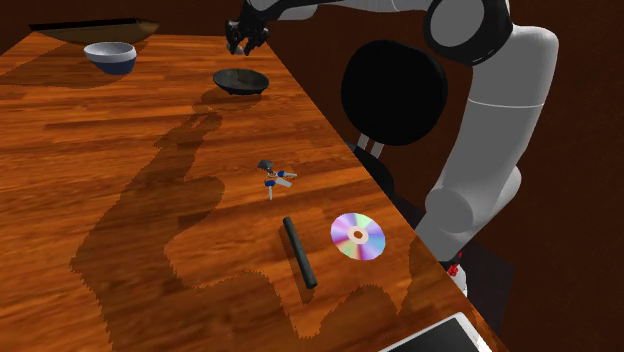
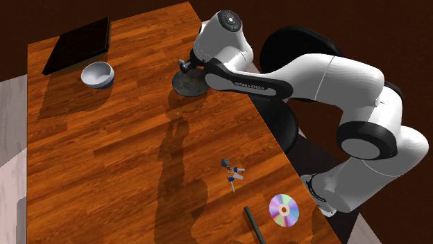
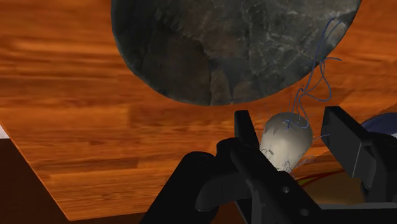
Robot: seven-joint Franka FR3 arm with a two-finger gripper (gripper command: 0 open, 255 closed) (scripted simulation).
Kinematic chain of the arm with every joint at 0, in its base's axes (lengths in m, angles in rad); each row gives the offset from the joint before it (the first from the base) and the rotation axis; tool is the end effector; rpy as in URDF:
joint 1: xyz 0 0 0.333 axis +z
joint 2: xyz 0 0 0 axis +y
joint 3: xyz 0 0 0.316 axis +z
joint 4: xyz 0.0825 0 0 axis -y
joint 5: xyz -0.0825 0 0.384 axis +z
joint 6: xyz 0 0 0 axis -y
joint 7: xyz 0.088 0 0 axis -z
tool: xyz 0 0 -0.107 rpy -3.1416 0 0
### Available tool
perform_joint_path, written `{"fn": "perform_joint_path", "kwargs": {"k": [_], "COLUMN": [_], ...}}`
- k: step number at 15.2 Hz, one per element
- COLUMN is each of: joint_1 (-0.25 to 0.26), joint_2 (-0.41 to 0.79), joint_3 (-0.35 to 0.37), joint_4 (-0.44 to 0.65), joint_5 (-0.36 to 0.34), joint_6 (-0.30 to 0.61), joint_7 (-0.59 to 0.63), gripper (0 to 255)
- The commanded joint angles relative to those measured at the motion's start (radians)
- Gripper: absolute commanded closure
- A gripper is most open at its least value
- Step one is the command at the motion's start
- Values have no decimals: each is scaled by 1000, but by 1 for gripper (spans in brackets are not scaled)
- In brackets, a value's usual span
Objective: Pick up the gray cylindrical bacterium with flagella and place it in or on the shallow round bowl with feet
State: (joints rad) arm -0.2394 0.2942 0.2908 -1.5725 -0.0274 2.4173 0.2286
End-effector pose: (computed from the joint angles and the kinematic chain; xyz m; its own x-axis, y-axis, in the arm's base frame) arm 0.6907 0.0099 0.5407 0.8349 -0.2166 0.5060 -0.1458 -0.9735 -0.1761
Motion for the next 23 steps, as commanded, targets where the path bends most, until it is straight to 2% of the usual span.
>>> {"fn": "perform_joint_path", "kwargs": {"k": [1, 8, 9, 14, 18, 23], "joint_1": [1, 1, 1, 1, -23, -22], "joint_2": [5, 5, 5, 5, -95, -95], "joint_3": [-1, -1, -1, -1, 8, 7], "joint_4": [-7, -7, -7, -7, -36, -36], "joint_5": [-2, -2, -2, -2, 38, 38], "joint_6": [13, 13, 13, 13, -56, -56], "joint_7": [1, 1, 1, 1, -22, -22], "gripper": [255, 255, 0, 0, 0, 0]}}
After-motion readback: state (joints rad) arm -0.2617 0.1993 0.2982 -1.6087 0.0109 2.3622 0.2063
